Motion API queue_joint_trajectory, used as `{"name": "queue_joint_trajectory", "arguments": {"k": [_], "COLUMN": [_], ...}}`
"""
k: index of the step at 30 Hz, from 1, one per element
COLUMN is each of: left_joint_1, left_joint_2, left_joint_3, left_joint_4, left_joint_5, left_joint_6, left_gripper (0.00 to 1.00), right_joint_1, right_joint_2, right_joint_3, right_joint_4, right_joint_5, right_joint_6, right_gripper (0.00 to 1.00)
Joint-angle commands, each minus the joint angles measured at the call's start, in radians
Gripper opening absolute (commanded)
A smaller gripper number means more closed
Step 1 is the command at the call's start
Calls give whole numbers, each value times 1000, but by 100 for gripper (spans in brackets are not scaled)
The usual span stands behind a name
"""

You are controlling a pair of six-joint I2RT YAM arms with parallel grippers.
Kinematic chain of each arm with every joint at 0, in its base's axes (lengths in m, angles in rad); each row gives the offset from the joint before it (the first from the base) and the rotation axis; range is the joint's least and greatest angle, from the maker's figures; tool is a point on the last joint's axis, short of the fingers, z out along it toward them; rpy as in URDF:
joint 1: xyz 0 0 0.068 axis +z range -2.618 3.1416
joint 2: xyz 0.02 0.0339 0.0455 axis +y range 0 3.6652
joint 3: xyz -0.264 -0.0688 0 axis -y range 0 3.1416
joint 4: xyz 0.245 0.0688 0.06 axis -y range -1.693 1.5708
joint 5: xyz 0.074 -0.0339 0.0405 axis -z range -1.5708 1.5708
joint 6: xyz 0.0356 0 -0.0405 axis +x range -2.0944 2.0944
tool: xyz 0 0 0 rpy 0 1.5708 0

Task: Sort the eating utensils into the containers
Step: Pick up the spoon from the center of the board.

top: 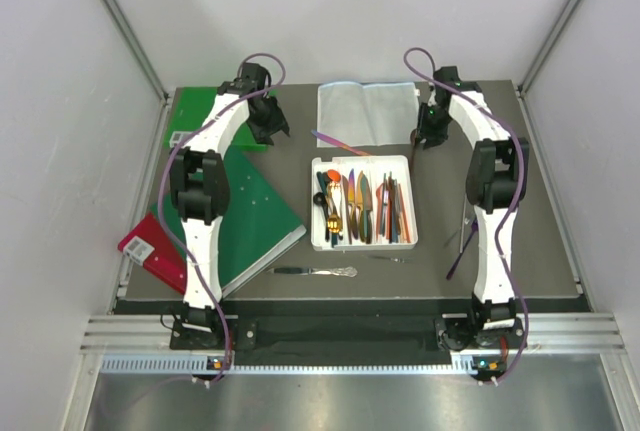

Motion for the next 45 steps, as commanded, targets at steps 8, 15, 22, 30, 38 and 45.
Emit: {"name": "queue_joint_trajectory", "arguments": {"k": [8, 15, 22, 30, 38, 45], "left_joint_1": [-4, -4, -4, -4, -4, -4], "left_joint_2": [2, 5, 7, 7, 4, 5], "left_joint_3": [44, 46, 46, 44, 46, 50], "left_joint_4": [-21, -19, -21, -22, -24, -24], "left_joint_5": [-5, -3, -2, -2, -1, 3], "left_joint_6": [2, 4, 7, 5, 4, 2], "left_gripper": [57, 57, 57, 57, 57, 57], "right_joint_1": [31, 54, 54, 54, 56, 57], "right_joint_2": [24, 47, 39, 48, 97, 78], "right_joint_3": [97, 94, 54, 44, 41, 8], "right_joint_4": [-35, -62, -61, -65, -117, -119], "right_joint_5": [-8, 24, 63, 81, 144, 178], "right_joint_6": [8, 2, 5, -4, -15, -43], "right_gripper": [35, 35, 35, 35, 23, 0]}}
